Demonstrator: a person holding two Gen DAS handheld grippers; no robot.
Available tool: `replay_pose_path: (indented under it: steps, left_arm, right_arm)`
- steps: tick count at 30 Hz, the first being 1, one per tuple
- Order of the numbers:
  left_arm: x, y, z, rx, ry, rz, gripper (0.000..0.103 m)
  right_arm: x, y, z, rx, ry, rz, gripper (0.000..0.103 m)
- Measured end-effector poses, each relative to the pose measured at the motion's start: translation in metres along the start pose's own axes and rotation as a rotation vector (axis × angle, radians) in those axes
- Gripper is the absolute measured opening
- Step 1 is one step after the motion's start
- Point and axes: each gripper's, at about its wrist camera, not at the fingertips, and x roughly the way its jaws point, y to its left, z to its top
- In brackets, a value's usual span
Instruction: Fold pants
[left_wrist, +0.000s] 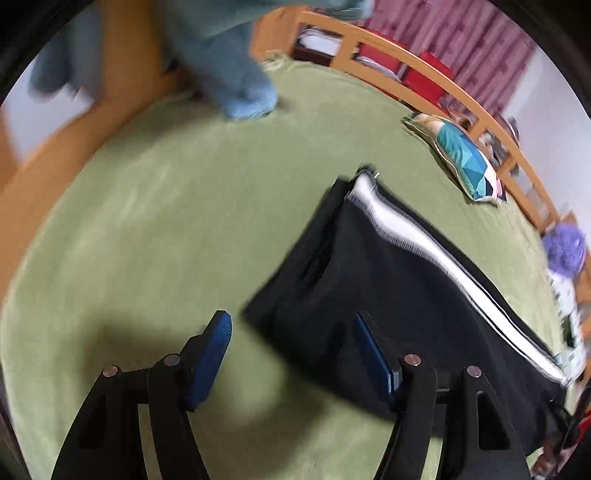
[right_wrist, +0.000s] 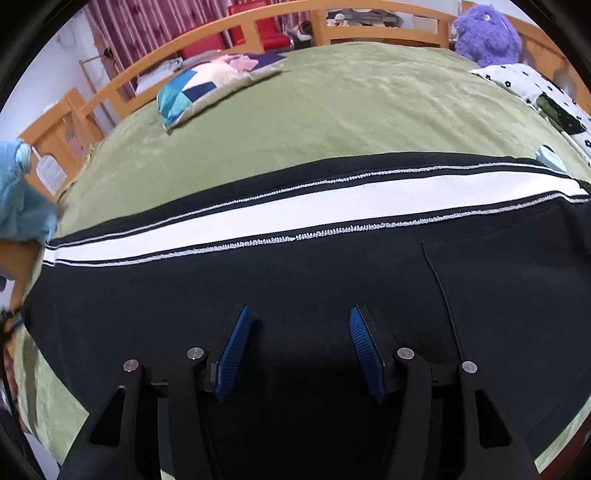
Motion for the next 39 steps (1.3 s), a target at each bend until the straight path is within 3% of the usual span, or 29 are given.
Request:
replay_pose_path:
  steps: [5, 9, 10, 11, 13, 17, 22, 27, 31, 36, 39]
  left_arm:
    - [0.030, 0.019, -0.013, -0.158, 0.049, -0.134, 0.066]
    - [0.049, 0.005, 0.004, -0.165, 0.006, -0.136, 0.063]
    - [0.052, 0.004, 0.008, -0.163, -0.005, -0.097, 0.029]
    - [0.051, 0.011, 0.013, -0.193, -0.019, -0.110, 0.023]
    - [0.046, 0.020, 0.014, -0.264, -0.021, -0.167, 0.021]
    - [0.036, -0.008, 0.006, -0.113, -0.035, 0.000, 0.021]
    - [-0.005, -0.030, 0.008, -0.073, -0.097, 0.029, 0.020]
    - [-0.070, -0.126, 0.007, 0.188, -0.228, 0.061, 0.020]
    - [-0.112, -0.228, -0.022, 0.415, -0.290, -0.012, 0.019]
    - [-0.110, -0.354, -0.095, 0.600, -0.220, -0.167, 0.019]
    - [-0.085, -0.398, -0.148, 0.662, -0.136, -0.224, 0.019]
  right_arm:
    - [-0.009, 0.002, -0.007, 0.032, -0.012, 0.023, 0.056]
    - [-0.019, 0.004, -0.016, 0.034, -0.008, 0.005, 0.056]
    - [-0.021, 0.003, -0.018, 0.037, -0.012, 0.001, 0.056]
    - [-0.024, 0.002, -0.020, 0.044, -0.015, 0.000, 0.056]
    - [-0.030, -0.001, -0.024, 0.059, -0.019, -0.008, 0.056]
    - [-0.047, -0.009, -0.033, 0.080, -0.051, -0.006, 0.056]
    - [-0.074, -0.022, -0.047, 0.083, -0.082, 0.011, 0.056]
    - [-0.106, -0.040, -0.057, 0.084, -0.121, 0.028, 0.056]
    - [-0.128, -0.055, -0.065, 0.077, -0.163, 0.028, 0.056]
    - [-0.142, -0.080, -0.078, 0.098, -0.160, 0.056, 0.056]
    - [-0.144, -0.094, -0.086, 0.107, -0.153, 0.047, 0.056]
